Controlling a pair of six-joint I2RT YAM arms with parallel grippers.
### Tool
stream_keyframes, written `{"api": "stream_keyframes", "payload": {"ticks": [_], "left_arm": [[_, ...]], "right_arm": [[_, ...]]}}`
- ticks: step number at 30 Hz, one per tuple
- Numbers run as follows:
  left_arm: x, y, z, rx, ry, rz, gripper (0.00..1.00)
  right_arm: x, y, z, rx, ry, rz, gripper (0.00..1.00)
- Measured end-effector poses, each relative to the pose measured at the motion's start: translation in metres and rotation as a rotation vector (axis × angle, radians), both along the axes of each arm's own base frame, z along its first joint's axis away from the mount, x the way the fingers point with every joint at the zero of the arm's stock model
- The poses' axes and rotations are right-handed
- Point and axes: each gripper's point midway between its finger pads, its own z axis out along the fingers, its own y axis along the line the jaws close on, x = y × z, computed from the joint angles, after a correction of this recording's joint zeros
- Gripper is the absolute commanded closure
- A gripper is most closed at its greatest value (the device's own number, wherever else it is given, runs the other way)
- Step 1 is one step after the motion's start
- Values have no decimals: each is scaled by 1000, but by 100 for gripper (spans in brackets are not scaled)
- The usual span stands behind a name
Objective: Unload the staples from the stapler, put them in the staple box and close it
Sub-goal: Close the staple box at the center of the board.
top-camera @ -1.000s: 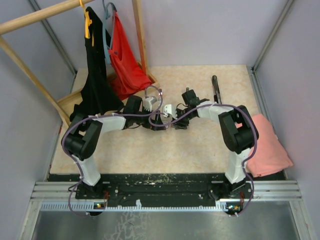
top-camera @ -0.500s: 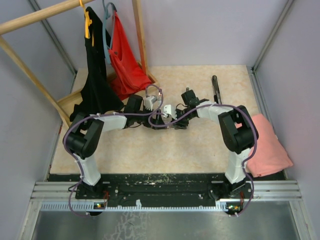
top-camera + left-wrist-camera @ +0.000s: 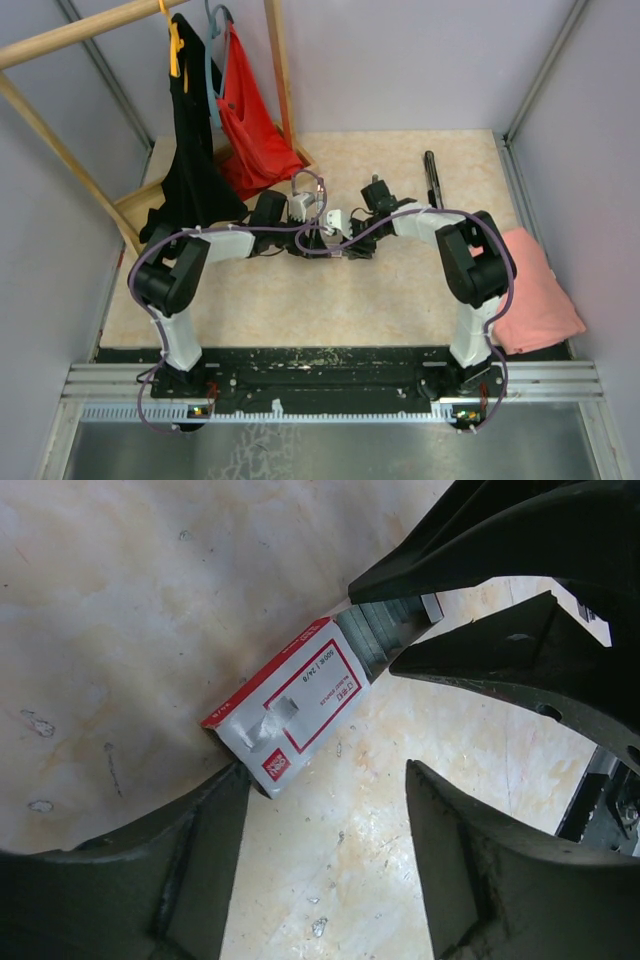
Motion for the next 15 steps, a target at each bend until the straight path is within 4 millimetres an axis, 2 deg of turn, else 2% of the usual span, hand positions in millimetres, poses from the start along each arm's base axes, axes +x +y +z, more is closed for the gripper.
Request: {"api": "stream_keyframes", "payload": {"ticks": [4, 15], "left_arm": [[0, 0, -4, 7, 6, 4, 42], [9, 2, -8, 34, -5, 38, 43]], "right_arm": [[1, 0, 0, -4, -2, -7, 57], [2, 1, 0, -4, -15, 3, 57]]}}
